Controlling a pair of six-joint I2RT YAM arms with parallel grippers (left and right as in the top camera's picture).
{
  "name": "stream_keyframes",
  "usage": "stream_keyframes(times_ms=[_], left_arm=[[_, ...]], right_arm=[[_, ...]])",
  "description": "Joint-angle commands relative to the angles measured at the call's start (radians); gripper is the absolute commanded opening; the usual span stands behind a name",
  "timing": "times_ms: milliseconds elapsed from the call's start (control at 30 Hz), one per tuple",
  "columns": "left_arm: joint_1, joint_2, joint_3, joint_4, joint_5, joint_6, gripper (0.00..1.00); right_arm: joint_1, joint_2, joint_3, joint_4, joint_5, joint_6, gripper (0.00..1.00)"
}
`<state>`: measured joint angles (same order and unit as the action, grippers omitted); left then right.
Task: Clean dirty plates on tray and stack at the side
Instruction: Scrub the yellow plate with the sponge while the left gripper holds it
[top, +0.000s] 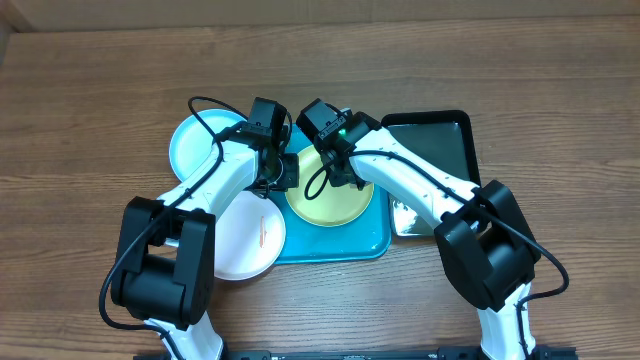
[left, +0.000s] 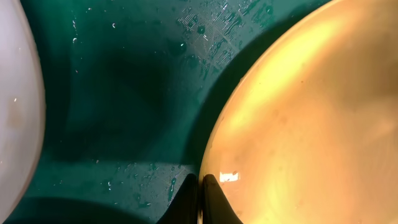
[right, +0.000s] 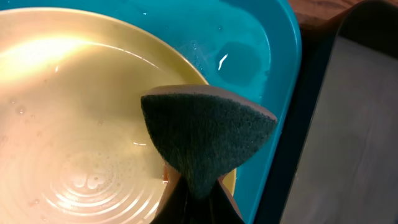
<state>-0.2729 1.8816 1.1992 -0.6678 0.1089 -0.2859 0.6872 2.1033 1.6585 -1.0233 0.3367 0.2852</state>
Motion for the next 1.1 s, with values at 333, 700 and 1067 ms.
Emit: stream_keyframes(times_ms=[333, 700, 1067], left_arm=[[0.005, 0.011, -0.002, -0.002, -0.004, 0.001, 0.04], [0.005, 0.011, -0.002, -0.002, -0.004, 0.002, 0.04], [0.005, 0.011, -0.002, -0.001, -0.004, 0.002, 0.04]], right_arm=[[-0.014, 0.001, -0.078, 0.085, 0.025, 0.008, 0.04], [-0.095, 0.001, -0.241, 0.261, -0.223, 0.029, 0.04], [-0.093, 0.001, -0.254, 0.325, -0.695, -0.027, 0.04]])
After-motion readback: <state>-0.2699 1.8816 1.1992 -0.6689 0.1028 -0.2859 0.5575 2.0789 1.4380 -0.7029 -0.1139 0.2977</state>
